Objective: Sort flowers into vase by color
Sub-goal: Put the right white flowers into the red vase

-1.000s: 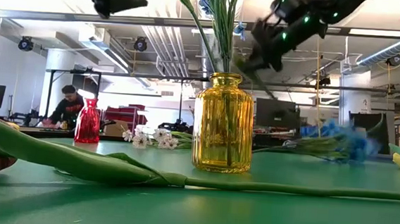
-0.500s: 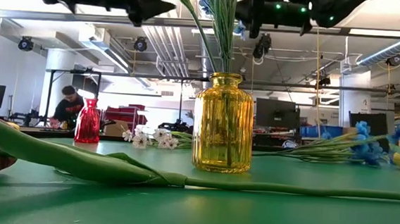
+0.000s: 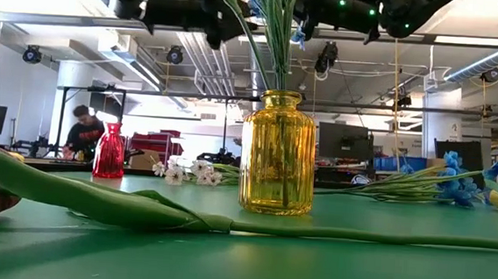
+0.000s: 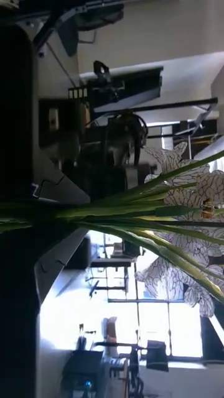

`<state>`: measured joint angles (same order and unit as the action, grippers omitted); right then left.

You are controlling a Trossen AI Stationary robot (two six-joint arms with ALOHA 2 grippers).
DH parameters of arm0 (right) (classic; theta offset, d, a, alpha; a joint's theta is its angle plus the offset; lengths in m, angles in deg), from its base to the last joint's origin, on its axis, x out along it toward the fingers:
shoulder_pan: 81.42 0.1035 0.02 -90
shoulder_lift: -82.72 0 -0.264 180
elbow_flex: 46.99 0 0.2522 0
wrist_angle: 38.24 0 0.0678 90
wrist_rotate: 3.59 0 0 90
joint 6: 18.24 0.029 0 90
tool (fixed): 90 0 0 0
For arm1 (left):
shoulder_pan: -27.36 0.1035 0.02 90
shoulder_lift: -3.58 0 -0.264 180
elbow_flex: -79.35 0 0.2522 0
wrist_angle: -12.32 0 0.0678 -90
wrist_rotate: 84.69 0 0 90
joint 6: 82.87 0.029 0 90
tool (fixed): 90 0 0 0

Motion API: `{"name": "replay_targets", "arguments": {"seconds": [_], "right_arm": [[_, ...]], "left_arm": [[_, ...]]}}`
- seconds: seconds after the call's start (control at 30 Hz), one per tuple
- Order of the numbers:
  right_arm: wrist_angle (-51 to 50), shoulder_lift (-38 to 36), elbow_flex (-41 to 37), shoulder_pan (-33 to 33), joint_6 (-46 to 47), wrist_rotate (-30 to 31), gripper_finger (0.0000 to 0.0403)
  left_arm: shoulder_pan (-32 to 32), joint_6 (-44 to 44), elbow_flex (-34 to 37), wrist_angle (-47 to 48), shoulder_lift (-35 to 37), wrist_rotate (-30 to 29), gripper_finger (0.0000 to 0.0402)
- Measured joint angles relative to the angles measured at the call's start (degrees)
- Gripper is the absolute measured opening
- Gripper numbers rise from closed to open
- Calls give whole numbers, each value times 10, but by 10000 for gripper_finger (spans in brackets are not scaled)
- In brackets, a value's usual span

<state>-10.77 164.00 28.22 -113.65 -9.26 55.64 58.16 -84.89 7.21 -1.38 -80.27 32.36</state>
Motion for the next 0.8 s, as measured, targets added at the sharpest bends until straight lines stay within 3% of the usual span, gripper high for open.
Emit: {"name": "replay_targets", "arguments": {"seconds": [0.27,0.63,0.8], "right_arm": [[2,0,0,6,-28,0,38],[2,0,0,6,-50,3,38],[2,-1,0,6,-51,3,38]], "left_arm": [[4,-22,-66,3,-72,110,231],[6,-30,-115,5,-101,111,228],[7,-30,-124,11,-103,109,179]]}}
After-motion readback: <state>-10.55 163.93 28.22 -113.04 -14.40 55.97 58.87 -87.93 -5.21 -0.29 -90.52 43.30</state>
